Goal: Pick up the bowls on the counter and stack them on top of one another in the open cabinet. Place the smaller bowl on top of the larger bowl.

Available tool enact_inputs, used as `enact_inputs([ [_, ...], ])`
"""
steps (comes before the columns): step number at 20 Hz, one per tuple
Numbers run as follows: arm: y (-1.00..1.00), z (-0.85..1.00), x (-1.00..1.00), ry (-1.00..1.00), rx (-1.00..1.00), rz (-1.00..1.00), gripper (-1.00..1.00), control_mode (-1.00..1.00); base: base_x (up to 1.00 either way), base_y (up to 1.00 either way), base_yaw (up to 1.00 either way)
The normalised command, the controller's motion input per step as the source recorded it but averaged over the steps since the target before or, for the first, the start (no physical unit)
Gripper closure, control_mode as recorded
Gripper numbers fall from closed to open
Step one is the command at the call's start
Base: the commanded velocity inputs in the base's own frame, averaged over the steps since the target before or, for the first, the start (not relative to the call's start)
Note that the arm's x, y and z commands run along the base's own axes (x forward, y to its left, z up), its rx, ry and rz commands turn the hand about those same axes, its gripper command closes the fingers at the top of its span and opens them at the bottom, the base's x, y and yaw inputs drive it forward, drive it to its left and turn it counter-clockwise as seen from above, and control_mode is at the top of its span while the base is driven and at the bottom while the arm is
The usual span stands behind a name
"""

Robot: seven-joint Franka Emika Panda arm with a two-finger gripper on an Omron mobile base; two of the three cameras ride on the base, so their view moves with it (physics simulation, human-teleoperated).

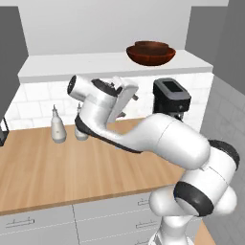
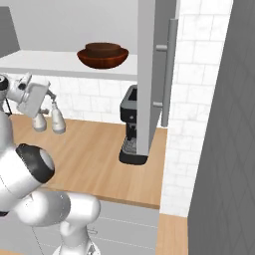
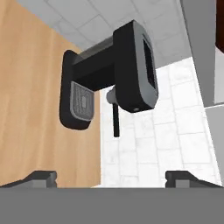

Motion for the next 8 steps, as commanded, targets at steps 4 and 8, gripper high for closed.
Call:
enact_inputs([
  [4,-1.0,-1.0,-1.0,-0.07,0.15,-0.02,-1.0,-1.0,0.0,0.0,0.0],
  [8,-1.0,-1.0,-0.32,0.03,0.25,0.03,-1.0,-1.0,0.0,0.0,0.0],
])
